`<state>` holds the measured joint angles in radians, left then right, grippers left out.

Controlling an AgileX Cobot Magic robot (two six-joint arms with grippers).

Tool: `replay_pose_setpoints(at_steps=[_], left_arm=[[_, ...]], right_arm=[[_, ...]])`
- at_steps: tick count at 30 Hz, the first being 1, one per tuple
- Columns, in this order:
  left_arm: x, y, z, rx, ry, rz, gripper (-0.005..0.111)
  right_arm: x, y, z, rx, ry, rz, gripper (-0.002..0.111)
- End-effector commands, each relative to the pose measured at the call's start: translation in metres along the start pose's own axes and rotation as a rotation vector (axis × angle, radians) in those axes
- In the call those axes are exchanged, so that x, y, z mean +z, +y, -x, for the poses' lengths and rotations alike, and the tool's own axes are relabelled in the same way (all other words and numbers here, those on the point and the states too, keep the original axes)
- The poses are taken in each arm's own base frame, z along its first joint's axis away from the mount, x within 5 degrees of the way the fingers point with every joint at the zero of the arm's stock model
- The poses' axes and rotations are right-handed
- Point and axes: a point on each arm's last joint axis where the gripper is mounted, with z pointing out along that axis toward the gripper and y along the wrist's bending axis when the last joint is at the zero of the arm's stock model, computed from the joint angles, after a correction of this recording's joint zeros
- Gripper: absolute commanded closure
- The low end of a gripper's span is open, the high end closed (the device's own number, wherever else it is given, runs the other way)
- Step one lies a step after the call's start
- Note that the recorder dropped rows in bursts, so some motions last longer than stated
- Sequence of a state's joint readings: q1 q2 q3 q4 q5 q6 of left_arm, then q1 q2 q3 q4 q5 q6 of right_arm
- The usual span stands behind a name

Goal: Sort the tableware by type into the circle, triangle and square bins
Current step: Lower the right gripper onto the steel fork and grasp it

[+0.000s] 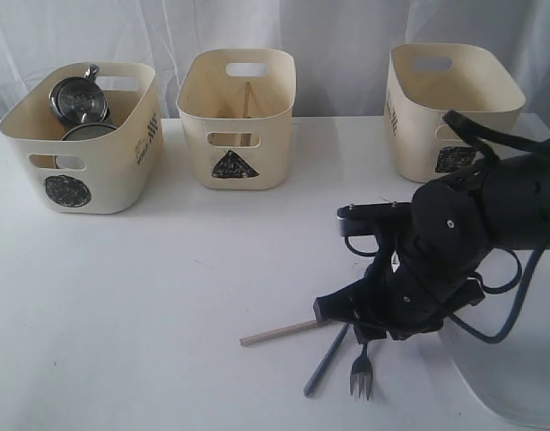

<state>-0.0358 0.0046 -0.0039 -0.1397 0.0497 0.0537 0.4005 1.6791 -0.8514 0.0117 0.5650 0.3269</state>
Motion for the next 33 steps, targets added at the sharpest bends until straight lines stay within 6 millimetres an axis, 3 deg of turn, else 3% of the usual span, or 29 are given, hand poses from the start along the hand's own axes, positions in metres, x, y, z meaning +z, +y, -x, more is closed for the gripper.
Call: replay_pose_setpoints(at_steps=[1,23,33], left_arm=[[0.0,0.0,-0.001,-0.015,0.001,0.001,0.107],[0.0,0.0,-0.001,-0.015,0.001,0.001,0.107],[0.0,0.0,-0.001,-0.015,0.001,0.001,0.107]], right_arm=[[-0.003,0.002,0.003,0.014,-0.052,0.008,0.069],[-0.003,0.001,0.007,0.079,-0.096,0.003,0.069],[0.015,0.001,0.004,0.098,-0.042,-0.018,0.071]])
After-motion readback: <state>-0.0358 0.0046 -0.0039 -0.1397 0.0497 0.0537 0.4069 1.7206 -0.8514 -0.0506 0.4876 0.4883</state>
